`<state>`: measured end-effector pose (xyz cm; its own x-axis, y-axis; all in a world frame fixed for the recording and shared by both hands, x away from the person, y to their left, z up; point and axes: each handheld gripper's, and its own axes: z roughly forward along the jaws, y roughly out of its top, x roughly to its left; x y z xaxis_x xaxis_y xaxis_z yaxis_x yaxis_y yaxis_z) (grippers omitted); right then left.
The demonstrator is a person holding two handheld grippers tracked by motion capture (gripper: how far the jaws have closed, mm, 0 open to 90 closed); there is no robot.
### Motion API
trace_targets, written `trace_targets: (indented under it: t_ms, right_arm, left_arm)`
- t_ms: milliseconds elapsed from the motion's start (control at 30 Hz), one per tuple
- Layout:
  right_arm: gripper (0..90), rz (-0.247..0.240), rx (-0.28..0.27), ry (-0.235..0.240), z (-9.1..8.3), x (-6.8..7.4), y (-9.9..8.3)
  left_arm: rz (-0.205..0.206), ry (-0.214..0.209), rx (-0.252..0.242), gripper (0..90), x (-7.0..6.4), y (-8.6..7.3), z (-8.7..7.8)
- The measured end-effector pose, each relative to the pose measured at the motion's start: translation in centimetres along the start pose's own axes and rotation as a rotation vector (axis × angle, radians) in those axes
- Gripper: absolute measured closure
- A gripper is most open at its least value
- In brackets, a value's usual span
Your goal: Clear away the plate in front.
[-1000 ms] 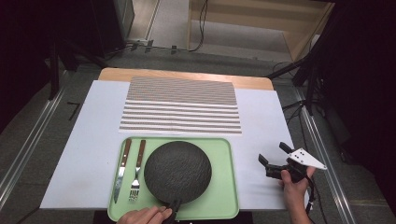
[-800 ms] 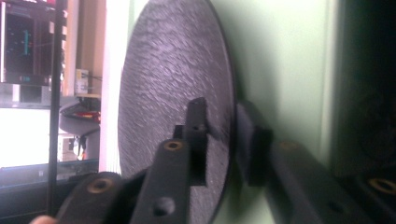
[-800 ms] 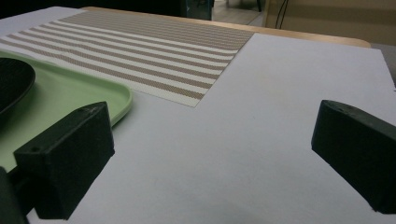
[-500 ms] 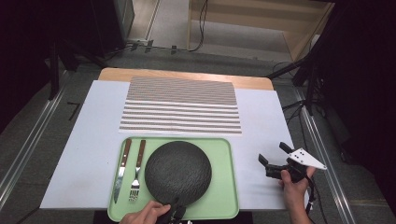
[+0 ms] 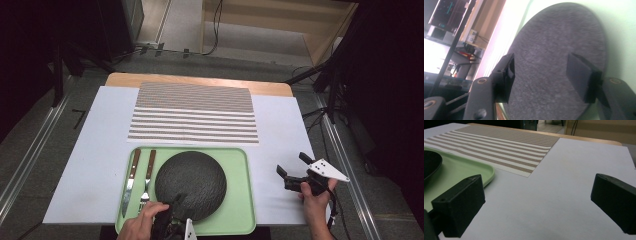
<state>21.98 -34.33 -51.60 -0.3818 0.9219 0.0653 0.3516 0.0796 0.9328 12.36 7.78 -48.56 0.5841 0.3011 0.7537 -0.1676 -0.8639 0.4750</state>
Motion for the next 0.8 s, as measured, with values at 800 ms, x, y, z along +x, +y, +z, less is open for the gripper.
trace_targets:
  t_ms: [800]
  right_arm:
    - [0.0, -0.003, -0.003, 0.001, 0.0, 0.0, 0.0]
  left_arm:
    - [-0.314, 0.077, -0.007, 12.9, 6.8, -6.6, 1.6]
